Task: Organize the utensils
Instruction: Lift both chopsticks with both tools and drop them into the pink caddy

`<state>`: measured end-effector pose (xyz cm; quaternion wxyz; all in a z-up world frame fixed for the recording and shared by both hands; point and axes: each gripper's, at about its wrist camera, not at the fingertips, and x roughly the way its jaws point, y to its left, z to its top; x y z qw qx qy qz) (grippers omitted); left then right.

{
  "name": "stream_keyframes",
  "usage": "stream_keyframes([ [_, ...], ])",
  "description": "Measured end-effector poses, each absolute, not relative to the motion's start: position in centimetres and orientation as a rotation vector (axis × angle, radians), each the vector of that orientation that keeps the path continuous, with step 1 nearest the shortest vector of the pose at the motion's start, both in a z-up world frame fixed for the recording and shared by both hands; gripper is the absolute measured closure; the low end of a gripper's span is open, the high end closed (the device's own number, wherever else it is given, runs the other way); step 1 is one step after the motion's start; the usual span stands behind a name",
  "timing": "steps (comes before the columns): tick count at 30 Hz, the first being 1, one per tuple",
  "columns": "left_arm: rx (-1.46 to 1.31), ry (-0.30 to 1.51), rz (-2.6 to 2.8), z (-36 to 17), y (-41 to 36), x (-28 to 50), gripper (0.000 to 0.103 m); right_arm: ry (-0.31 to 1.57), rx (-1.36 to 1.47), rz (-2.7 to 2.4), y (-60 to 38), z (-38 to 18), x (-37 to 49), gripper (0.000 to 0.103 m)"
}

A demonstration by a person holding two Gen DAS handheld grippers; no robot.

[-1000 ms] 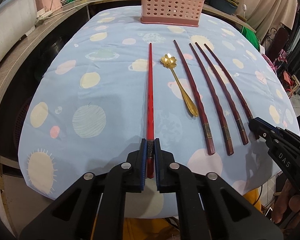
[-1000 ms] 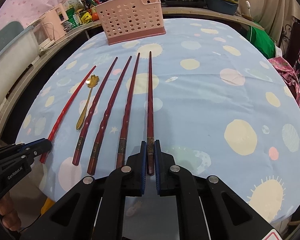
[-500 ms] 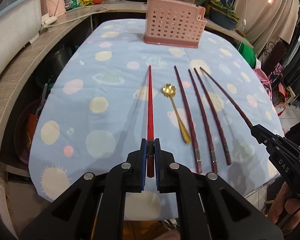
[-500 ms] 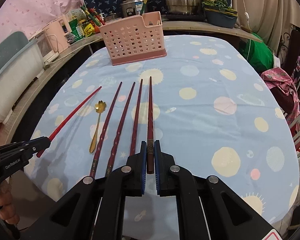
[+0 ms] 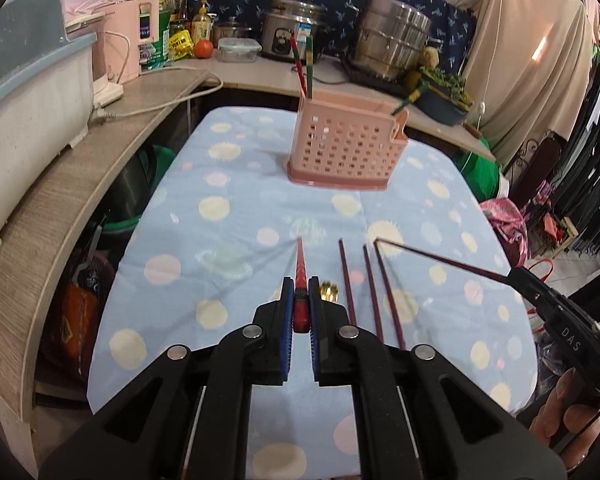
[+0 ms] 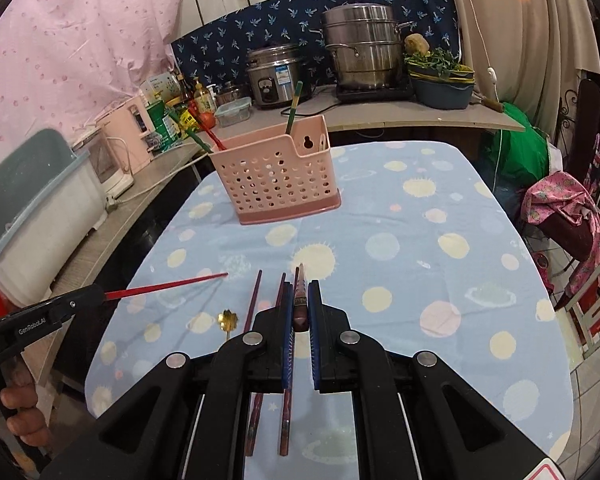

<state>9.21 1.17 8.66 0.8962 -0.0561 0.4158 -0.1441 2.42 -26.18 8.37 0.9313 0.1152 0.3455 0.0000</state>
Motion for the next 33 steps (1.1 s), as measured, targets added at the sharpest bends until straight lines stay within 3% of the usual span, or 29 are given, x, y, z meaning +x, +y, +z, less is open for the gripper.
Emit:
stream_keyframes([
  [16, -0.127, 0.696, -0.286, 15.8, 0.4, 15.7, 0.096, 0.57, 0.287, 0.015, -29.1, 14.7, 8.0, 0.096],
  [33, -0.148, 0.429, -0.289, 27.1, -3.0, 24.3, 0.096, 0.322, 0.352, 0.049, -30.8, 24.6, 17.7, 0.096],
])
